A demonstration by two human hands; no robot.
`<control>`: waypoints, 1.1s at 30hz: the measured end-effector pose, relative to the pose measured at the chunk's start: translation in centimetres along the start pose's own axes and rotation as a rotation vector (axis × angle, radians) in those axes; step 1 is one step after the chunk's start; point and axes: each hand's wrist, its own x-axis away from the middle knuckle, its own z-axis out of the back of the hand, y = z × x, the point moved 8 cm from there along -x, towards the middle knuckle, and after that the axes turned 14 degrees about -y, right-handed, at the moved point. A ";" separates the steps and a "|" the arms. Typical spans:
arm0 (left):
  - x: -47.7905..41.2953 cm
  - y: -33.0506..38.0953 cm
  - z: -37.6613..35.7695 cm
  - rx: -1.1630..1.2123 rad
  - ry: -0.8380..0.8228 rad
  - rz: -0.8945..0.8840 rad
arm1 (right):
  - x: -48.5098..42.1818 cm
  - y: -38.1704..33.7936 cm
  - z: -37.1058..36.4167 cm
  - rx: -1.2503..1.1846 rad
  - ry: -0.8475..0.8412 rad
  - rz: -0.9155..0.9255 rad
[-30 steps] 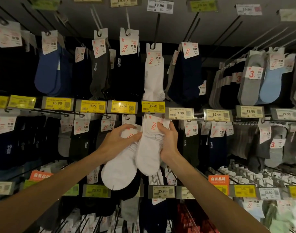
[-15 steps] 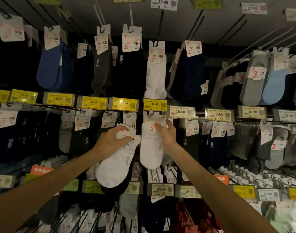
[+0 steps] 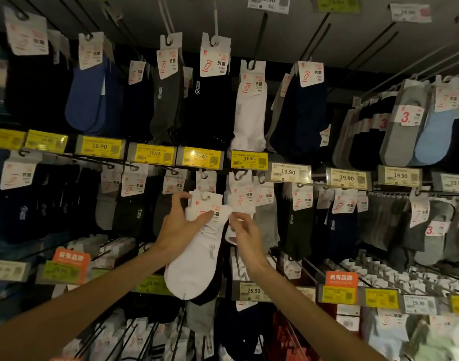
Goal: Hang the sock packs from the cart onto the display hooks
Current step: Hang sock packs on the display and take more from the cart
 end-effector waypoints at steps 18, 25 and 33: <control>0.9 -1.6 -3.7 0.200 -0.017 0.124 | 2.2 0.6 -0.5 -0.385 0.080 -0.016; 0.4 -0.9 -6.0 0.436 -0.172 0.204 | 1.7 1.6 1.0 -0.618 0.185 -0.051; 0.5 -1.8 -6.1 0.364 -0.189 0.244 | 1.6 0.2 2.1 -0.433 0.191 -0.035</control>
